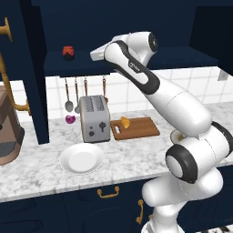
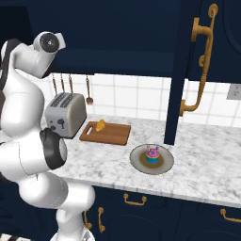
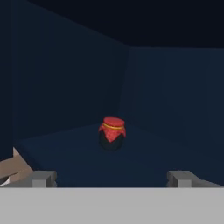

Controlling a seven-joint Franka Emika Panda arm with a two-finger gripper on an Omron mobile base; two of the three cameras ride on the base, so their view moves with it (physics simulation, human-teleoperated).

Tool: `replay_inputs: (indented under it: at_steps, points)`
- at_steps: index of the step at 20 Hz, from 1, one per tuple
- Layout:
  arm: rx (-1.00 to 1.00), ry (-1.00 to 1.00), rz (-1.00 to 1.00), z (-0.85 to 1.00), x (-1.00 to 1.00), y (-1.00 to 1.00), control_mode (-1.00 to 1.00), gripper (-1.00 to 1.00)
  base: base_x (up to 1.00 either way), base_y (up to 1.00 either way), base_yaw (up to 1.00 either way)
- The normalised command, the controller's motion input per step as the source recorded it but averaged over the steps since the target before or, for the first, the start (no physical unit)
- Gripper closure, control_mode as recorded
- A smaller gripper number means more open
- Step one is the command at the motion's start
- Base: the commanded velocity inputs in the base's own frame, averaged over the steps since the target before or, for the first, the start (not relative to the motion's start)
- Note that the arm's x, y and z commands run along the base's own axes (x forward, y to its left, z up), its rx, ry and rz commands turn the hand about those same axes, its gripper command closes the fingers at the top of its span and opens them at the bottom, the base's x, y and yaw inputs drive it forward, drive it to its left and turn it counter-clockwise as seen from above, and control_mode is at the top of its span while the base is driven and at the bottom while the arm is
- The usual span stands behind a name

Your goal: From the different types of pastries on the counter, select a croissant and place it on the cutting board. Then retrieve a jar of jam from the cabinet and place it alongside the croissant on the cutting board.

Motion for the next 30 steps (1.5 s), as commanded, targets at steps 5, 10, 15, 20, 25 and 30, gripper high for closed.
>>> replay_inputs:
  at_steps: [5, 10, 15, 20, 25, 30]
  points:
    - [0.0, 0.0, 0.0, -0.04, 0.09, 0.12, -1.0, -1.0, 0.0, 0.0, 0.0]
    - [0.0, 0.02, 0.0, 0.0, 0.43, 0.16, -1.0, -1.0, 0.0, 0.0, 0.0]
    - [0.0, 0.02, 0.0, 0.0, 0.23, 0.23, -1.0, -1.0, 0.0, 0.0, 0.0]
    - [0.0, 0.04, 0.0, 0.0, 0.36, 0.27, -1.0, -1.0, 0.0, 0.0, 0.0]
    - [0.0, 0.05, 0.0, 0.0, 0.42, 0.24, -1.0, -1.0, 0.0, 0.0, 0.0]
    - [0.0, 0.05, 0.0, -0.02, 0.37, 0.49, -1.0, -1.0, 0.0, 0.0, 0.0]
